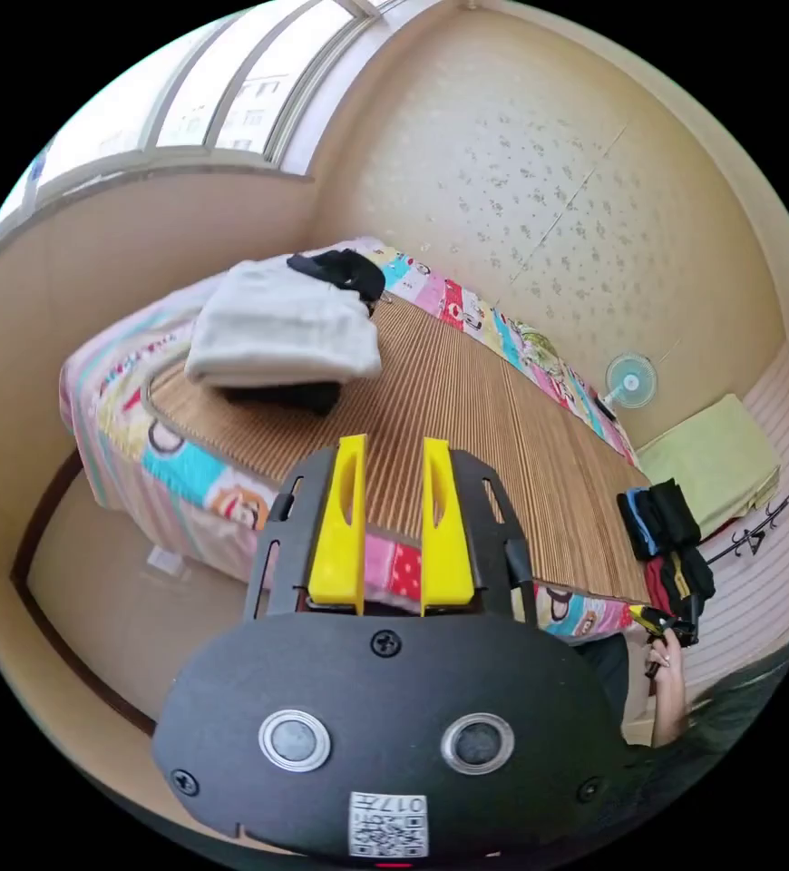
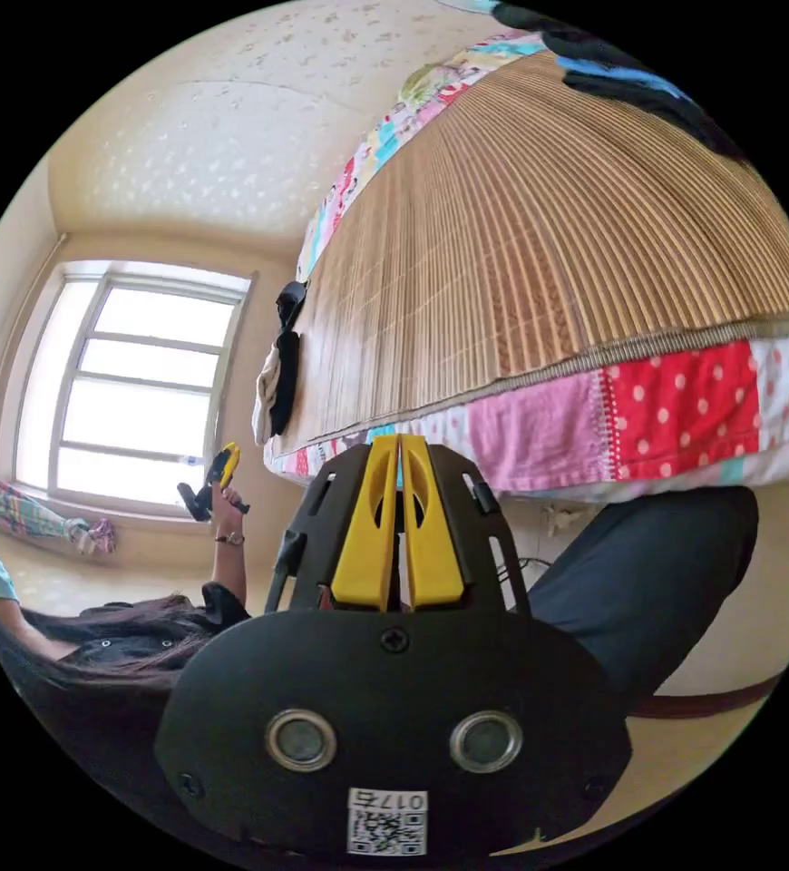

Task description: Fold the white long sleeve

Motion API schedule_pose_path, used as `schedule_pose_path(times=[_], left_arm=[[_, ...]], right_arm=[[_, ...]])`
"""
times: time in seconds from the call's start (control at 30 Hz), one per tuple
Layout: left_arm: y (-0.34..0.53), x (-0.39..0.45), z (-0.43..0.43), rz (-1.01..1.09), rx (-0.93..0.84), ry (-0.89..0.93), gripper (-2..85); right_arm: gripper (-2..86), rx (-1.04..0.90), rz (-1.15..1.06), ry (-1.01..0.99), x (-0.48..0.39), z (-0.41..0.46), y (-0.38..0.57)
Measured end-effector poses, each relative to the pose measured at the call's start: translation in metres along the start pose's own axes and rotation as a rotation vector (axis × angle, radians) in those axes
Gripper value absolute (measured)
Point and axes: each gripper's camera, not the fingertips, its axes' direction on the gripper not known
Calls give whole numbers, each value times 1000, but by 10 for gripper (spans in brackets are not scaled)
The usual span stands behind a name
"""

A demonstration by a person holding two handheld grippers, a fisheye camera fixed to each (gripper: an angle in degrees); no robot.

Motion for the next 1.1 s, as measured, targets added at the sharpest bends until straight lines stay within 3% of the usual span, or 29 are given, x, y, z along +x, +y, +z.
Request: schedule_pose_path(times=[0.2, 0.3, 0.37, 0.43, 0.47, 0.6, 0.67, 0.77, 0.83, 0.97, 1.1], left_arm=[[-122, 28, 83, 9, -58, -112, 133], [-138, 2, 158, -118, -270, -181, 83], [-132, -36, 165, -375, -264, 16, 42], [-131, -44, 158, -472, -218, 213, 23], [-139, -32, 154, -401, -219, 326, 15], [-146, 39, 91, -50, -180, 428, 4], [-109, 87, 34, 211, -169, 554, 5], [-23, 102, -12, 338, -216, 698, 14], [35, 93, -17, 291, -276, 653, 25], [145, 58, -7, 57, -464, 382, 48], [154, 75, -28, 53, -374, 420, 56]], right_arm=[[4, 13, -79, 88, -48, -24, 6], [4, 29, -124, 91, -55, -45, 24], [4, 51, -99, 152, -46, -65, 47], [4, 67, -54, 157, -29, -80, 67], [4, 80, -27, 140, -17, -89, 80], [3, 130, 37, 74, 15, -110, 107], [3, 141, 45, 45, 23, -115, 111], [3, 138, -8, 18, 17, -110, 105], [3, 120, -49, 11, 12, -97, 100], [2, -31, -99, -71, 5, -37, 82], [2, -125, -150, -132, -10, 2, 81]])
